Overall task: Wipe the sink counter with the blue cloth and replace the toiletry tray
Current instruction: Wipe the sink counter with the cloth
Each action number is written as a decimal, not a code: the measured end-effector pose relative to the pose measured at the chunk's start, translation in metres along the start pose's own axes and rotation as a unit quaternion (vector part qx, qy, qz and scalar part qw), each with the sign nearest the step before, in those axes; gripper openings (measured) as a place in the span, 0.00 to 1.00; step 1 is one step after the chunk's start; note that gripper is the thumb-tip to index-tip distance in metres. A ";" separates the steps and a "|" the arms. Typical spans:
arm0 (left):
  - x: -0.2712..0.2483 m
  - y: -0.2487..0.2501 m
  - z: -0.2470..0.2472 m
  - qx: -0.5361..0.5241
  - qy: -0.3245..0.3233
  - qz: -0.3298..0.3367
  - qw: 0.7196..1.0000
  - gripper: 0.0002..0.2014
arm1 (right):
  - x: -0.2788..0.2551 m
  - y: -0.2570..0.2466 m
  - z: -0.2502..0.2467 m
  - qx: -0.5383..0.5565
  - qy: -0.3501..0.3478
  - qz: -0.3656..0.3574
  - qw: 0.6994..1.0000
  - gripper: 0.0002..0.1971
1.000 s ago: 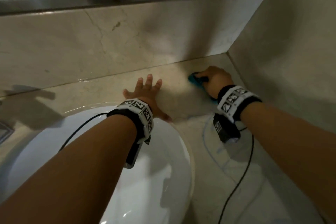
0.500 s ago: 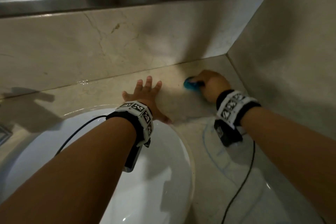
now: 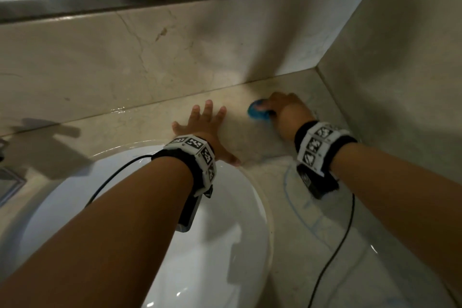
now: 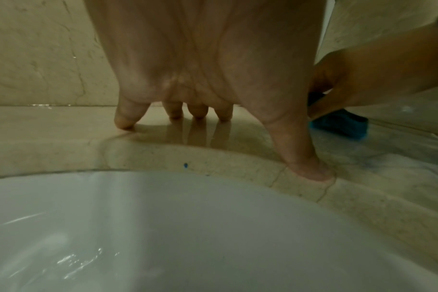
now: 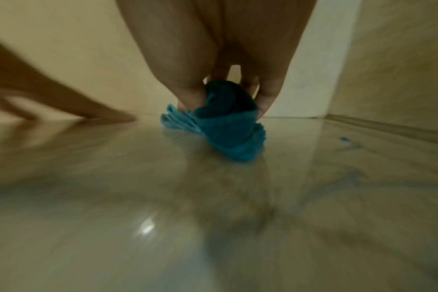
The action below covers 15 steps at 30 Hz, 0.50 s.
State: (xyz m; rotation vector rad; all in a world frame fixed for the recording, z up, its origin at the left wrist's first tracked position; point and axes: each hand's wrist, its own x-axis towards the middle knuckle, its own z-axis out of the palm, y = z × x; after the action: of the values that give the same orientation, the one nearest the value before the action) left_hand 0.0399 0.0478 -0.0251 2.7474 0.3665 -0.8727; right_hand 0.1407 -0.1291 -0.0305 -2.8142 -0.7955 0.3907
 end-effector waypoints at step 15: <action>0.001 -0.002 0.002 -0.001 0.004 0.002 1.000 0.67 | 0.024 0.034 -0.021 -0.035 -0.040 0.016 0.998 0.18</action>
State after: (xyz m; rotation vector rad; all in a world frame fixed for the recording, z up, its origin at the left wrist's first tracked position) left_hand 0.0391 0.0488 -0.0274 2.7491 0.3630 -0.8605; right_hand 0.1833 -0.1468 -0.0238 -2.8945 -0.7964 0.4923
